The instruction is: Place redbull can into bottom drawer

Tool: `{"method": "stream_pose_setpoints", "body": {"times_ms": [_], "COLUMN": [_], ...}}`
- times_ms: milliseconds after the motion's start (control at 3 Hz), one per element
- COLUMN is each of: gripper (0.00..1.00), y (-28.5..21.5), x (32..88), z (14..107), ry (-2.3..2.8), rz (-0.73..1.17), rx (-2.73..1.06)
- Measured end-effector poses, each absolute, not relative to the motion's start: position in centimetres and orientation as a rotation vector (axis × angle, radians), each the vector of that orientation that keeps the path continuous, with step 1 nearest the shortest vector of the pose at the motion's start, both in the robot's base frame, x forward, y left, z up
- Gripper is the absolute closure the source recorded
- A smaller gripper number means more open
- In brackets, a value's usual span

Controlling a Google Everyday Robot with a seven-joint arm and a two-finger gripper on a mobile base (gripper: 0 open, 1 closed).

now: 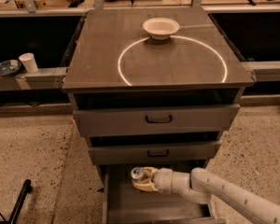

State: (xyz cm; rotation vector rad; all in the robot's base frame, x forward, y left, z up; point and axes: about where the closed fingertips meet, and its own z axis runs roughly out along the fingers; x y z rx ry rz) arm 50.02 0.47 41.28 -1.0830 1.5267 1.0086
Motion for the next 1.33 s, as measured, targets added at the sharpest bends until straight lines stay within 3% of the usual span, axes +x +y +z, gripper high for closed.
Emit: {"method": "stream_pose_setpoints", "body": {"times_ms": [1333], "gripper": [1.00], "y": [4.2], "x": [53.7], "z": [24.0], "ry": [1.504], "rz": [1.267], "rx": [-1.006]}}
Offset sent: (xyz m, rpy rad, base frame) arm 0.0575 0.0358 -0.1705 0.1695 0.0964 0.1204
